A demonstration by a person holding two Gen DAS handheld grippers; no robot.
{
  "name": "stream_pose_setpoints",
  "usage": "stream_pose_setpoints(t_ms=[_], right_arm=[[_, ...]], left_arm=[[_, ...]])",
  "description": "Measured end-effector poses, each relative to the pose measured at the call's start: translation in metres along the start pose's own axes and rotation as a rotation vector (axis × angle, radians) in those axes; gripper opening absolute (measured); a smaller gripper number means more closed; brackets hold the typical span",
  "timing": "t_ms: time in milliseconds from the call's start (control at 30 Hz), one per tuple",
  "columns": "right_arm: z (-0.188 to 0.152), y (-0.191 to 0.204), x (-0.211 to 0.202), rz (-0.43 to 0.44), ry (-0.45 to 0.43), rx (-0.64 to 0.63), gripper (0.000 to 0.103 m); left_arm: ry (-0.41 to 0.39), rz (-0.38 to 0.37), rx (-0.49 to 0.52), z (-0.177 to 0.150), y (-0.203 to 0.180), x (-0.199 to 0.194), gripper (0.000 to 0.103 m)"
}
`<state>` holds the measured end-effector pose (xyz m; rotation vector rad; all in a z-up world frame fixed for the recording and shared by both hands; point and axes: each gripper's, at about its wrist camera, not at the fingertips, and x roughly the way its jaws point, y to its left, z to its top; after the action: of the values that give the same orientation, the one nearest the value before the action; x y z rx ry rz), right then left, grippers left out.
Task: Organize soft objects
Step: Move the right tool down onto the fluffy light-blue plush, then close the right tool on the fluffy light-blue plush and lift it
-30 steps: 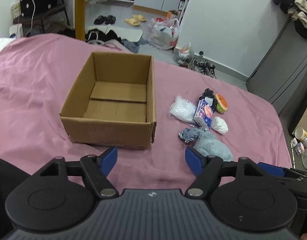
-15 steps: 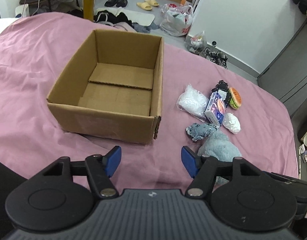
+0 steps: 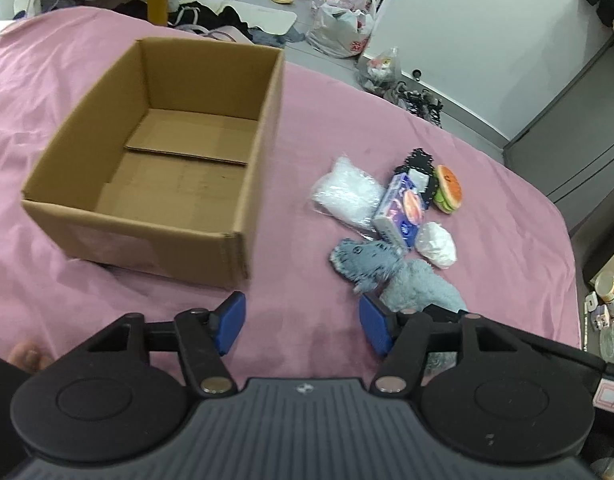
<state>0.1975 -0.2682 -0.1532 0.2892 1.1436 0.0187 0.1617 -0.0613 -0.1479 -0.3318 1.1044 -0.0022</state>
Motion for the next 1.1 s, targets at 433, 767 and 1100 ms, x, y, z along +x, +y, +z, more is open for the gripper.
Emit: stream_pose_setpoints(t_ms=[433,767,1100], right_arm=[[0.006,-0.055,0.019,0.074,0.024,0.312,0.03],[0.007,-0.065,0.027,0.097,0.054,0.375,0.034],[0.004,-0.074,0.028,0.117,0.033,0.413,0.023]], left_arm=[[0.087,-0.129,-0.091,-0.002,-0.023,0.04,0.047],[0.162,-0.196,-0.185,-0.005,-0.038,0.073,0.038],[0.189,-0.259,-0.272,-0.008,-0.04,0.091,0.022]])
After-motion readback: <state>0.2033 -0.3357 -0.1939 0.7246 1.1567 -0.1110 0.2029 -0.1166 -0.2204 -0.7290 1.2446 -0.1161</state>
